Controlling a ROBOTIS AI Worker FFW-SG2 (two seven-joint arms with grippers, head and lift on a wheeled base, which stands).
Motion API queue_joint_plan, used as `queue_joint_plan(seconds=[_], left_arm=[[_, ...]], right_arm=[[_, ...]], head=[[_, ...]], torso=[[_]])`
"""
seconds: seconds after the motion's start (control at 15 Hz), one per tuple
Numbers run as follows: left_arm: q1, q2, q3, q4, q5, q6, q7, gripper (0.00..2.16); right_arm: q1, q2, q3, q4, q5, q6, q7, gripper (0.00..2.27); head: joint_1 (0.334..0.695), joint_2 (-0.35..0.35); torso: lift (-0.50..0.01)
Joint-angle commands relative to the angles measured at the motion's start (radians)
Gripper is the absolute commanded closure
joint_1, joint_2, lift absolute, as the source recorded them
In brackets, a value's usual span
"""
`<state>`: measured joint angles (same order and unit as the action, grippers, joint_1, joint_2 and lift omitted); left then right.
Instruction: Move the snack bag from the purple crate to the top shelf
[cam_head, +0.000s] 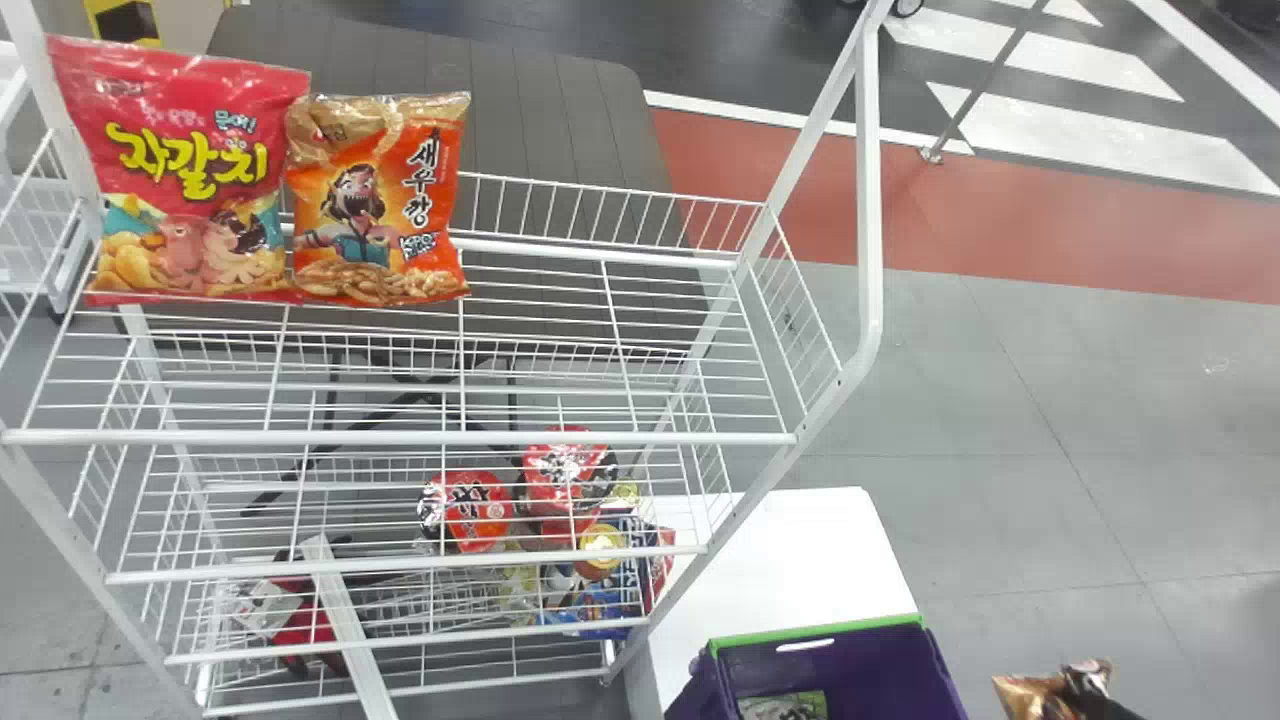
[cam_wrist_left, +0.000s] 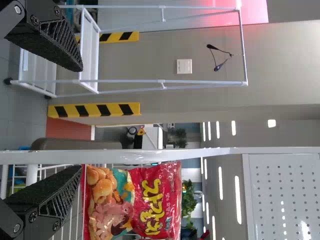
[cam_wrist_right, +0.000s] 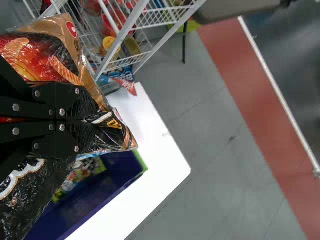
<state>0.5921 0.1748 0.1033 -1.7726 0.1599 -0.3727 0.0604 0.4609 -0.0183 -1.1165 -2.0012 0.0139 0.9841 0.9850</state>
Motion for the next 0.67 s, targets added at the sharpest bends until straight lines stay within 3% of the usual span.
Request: queue_joint_plan(seconds=[0.0, 0.33, 0.6], left_arm=[[0.000, 0.000, -0.001, -0.001, 0.000, 0.001, -0.001, 0.13], [0.006, 0.002, -0.001, -0.005, -0.002, -0.002, 0.001, 0.13], [0.011, 0.003, 0.003, -0.013, -0.002, -0.002, 0.001, 0.13]], right_arm=[[-0.001, 0.015, 0.009, -0.039, -0.095, -0.006, 0.034, 1.88], [-0.037, 0.019, 0.126, -0.197, -0.221, 0.031, 0.041, 1.88], [-0.034, 0.019, 0.221, -0.321, -0.336, 0.156, 0.046, 1.88]], head=[[0.695, -0.350], [0.695, -0.336], [0.695, -0.194]], torso=[[0.003], [0.003], [0.003]])
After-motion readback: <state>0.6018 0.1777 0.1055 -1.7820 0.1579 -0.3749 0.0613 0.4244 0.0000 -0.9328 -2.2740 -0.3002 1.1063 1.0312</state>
